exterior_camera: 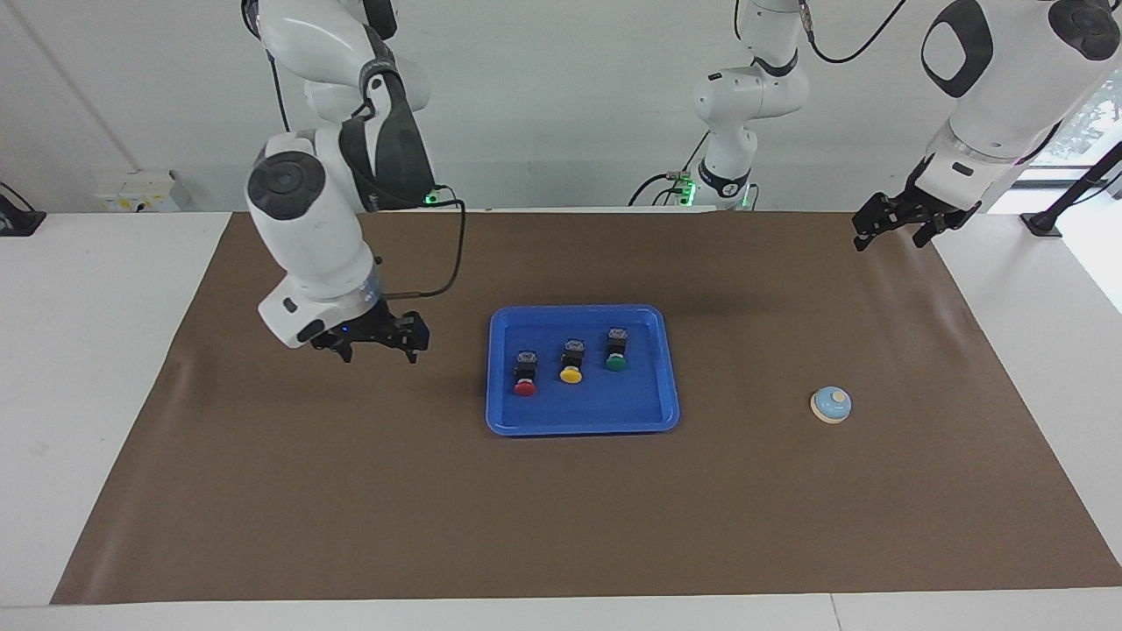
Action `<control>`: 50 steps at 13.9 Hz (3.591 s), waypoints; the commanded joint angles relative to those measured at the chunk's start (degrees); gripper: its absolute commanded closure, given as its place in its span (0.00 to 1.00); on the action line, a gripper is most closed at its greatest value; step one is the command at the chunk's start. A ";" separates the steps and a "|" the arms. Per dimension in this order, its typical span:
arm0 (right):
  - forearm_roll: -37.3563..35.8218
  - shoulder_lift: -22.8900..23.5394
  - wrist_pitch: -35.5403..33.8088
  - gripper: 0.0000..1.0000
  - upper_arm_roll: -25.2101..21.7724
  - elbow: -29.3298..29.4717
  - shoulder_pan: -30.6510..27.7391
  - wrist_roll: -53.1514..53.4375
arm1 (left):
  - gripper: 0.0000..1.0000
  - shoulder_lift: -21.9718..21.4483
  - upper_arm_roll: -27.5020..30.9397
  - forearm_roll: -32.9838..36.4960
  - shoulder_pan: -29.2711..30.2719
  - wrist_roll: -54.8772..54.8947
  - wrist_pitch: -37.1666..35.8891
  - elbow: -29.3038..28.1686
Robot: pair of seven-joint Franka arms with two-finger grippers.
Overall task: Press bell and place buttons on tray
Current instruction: 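Release the green button in the tray and retract the right gripper, then move the left gripper over the silver bell, then press down on the bell with the left gripper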
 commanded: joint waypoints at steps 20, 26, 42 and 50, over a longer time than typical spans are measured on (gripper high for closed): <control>0.93 -23.22 -5.42 0.00 2.92 -15.09 -10.93 -8.31 | 0.00 -0.83 -0.22 -0.50 0.49 -0.11 -0.12 -0.51; 0.94 -23.13 -8.41 0.00 3.09 -15.09 -10.93 -8.93 | 0.00 -0.83 -0.40 -0.06 0.49 0.06 3.28 -1.30; 0.93 -23.22 -8.85 0.00 2.92 -15.18 -10.84 -8.57 | 1.00 20.69 -0.31 -0.24 0.23 -0.73 32.47 -3.59; 0.93 -23.22 -8.85 0.00 2.92 -15.18 -10.93 -8.57 | 1.00 23.16 -0.31 -0.06 -0.39 -2.57 38.62 -7.10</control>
